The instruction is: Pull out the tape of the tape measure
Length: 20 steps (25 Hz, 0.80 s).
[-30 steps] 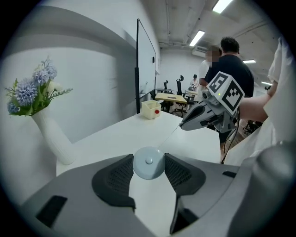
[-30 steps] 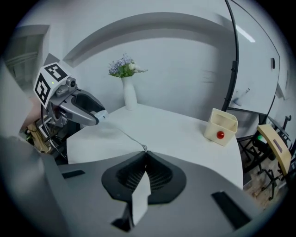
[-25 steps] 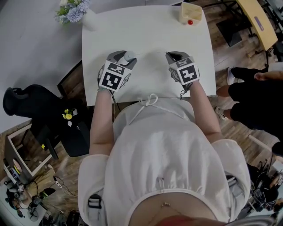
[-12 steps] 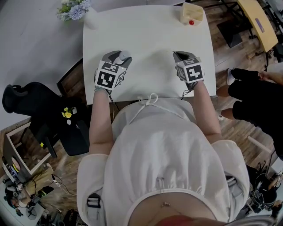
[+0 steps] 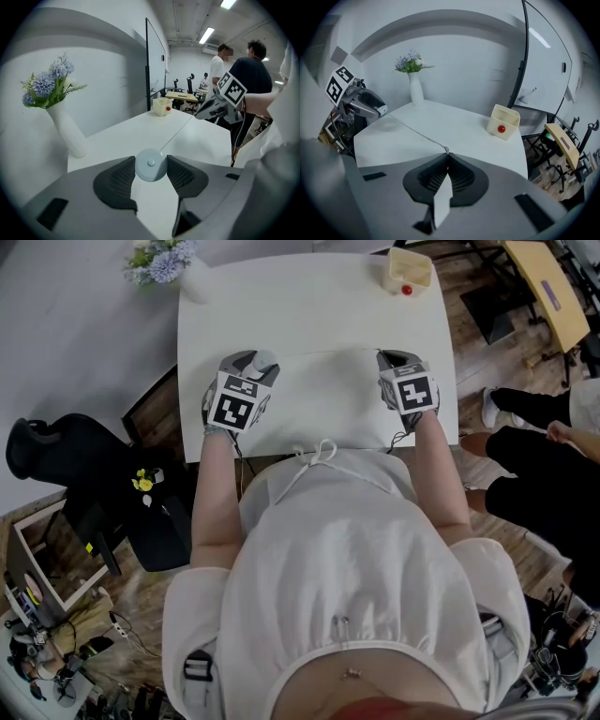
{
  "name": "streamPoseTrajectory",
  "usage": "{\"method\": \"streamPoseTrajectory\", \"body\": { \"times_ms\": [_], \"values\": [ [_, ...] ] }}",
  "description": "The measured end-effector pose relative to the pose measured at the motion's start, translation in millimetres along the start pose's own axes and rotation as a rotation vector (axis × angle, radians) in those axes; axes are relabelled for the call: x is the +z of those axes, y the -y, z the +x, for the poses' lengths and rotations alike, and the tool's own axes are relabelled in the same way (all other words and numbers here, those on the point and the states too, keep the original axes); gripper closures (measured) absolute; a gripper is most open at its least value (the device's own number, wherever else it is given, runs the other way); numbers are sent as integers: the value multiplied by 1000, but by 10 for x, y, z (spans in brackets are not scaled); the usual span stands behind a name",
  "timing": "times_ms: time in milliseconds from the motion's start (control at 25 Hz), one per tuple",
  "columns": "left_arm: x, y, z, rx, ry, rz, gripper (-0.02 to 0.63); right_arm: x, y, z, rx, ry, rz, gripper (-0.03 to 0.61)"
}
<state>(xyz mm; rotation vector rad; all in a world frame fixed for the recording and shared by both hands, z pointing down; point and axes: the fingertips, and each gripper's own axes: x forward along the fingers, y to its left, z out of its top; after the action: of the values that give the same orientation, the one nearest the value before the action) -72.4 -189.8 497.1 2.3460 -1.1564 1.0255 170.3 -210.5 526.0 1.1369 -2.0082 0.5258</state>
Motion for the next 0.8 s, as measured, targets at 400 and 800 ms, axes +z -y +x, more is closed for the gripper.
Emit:
{"method": "streamPoseTrajectory", "body": {
  "times_ms": [400, 800],
  "values": [
    [-77, -180, -68, 21, 15, -59, 387, -2, 166, -16, 1, 28, 46, 571],
    [-190, -472, -161, 85, -5, -100, 387, -127, 412, -32, -63, 2, 50, 571]
  ]
}}
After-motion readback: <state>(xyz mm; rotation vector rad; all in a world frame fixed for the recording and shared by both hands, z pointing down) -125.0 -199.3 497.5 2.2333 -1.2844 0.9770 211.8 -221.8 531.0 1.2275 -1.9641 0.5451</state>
